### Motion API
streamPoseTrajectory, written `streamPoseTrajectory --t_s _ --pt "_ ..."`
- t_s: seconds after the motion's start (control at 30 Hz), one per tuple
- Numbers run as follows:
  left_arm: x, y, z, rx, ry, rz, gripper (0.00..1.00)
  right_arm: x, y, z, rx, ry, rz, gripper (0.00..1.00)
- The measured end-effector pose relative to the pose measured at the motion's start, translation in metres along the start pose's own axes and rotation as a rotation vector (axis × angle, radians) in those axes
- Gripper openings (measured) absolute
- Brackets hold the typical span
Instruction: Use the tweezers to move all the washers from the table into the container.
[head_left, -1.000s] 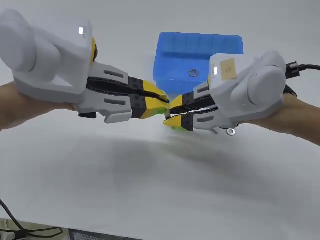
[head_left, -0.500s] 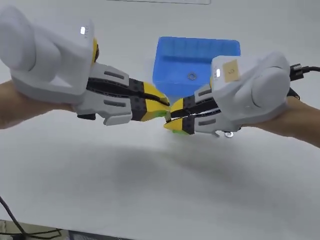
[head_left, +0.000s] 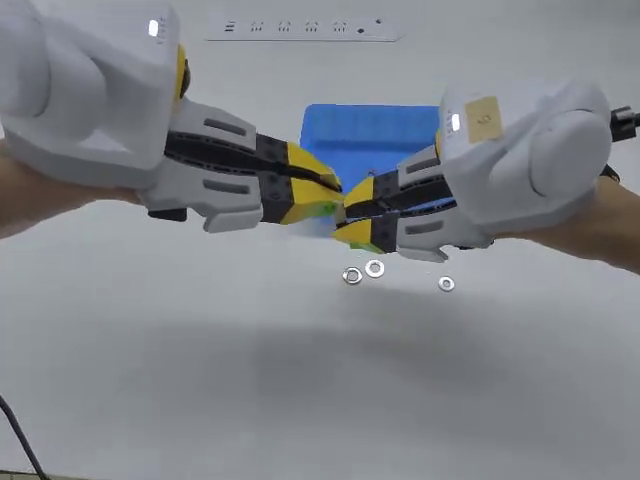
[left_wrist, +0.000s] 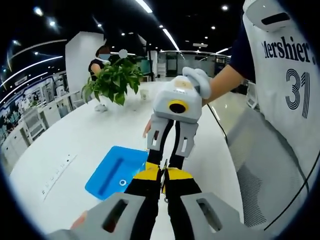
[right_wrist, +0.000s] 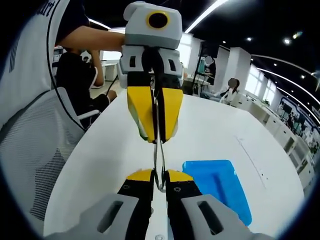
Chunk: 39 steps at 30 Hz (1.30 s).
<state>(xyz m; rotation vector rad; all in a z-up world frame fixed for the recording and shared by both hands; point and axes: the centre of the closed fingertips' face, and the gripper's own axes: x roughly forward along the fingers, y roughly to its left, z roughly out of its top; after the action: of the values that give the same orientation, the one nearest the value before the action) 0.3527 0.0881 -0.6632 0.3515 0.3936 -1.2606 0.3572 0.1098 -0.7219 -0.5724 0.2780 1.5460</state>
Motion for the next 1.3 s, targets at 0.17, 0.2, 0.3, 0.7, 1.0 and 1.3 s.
streamPoseTrajectory --t_s 0.17,0.2,0.3,0.7,1.0,1.3 --pt "0.002 0.013 0.015 0.036 -0.013 0.005 0.07 -0.007 -0.02 0.001 -0.016 -0.006 -0.038 0.1" --pt "0.003 0.017 0.015 0.04 -0.014 0.006 0.07 -0.008 -0.025 0.001 -0.019 -0.004 -0.046 0.1" --pt "0.006 0.031 0.014 0.055 -0.01 0.014 0.07 -0.008 -0.035 0.001 -0.023 0.003 -0.056 0.1" --pt "0.024 0.079 -0.009 0.019 -0.012 0.035 0.07 0.016 -0.086 -0.029 0.013 0.033 -0.084 0.1" --pt "0.043 0.087 -0.037 -0.021 0.02 -0.003 0.07 0.036 -0.086 -0.059 0.06 0.073 -0.046 0.1" --pt "0.048 0.093 -0.046 -0.046 0.03 -0.006 0.07 0.041 -0.087 -0.066 0.081 0.075 -0.04 0.1"
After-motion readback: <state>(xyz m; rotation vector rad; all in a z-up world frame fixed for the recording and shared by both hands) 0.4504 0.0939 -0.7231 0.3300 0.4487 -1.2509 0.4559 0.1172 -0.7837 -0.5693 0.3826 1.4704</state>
